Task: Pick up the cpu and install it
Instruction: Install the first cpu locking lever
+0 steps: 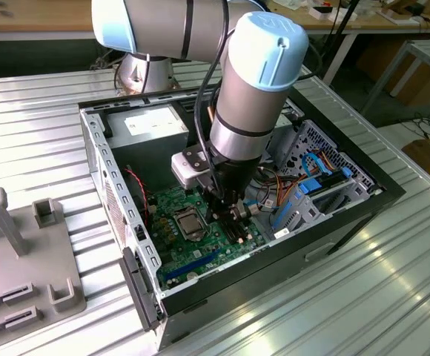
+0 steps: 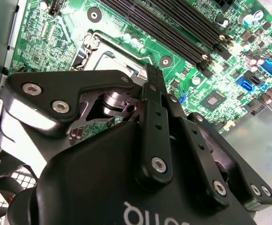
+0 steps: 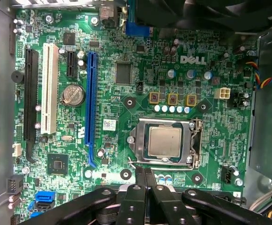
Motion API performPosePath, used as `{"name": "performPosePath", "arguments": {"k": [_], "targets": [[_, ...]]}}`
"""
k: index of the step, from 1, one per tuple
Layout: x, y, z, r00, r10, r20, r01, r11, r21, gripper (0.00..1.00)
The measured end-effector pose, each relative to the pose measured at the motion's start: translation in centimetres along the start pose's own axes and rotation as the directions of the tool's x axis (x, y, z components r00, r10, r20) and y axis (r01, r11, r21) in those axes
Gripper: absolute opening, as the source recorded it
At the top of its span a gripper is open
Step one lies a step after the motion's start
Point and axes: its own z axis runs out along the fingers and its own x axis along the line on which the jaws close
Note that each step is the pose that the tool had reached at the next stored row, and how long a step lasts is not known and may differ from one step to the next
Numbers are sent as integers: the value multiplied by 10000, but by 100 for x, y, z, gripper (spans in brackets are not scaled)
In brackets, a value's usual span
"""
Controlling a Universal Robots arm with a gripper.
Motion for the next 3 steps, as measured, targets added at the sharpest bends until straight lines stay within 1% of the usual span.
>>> {"name": "performPosePath", "arguments": {"k": [3], "targets": [[0,0,0,10000,-5,0,5,10000,0,11]]}}
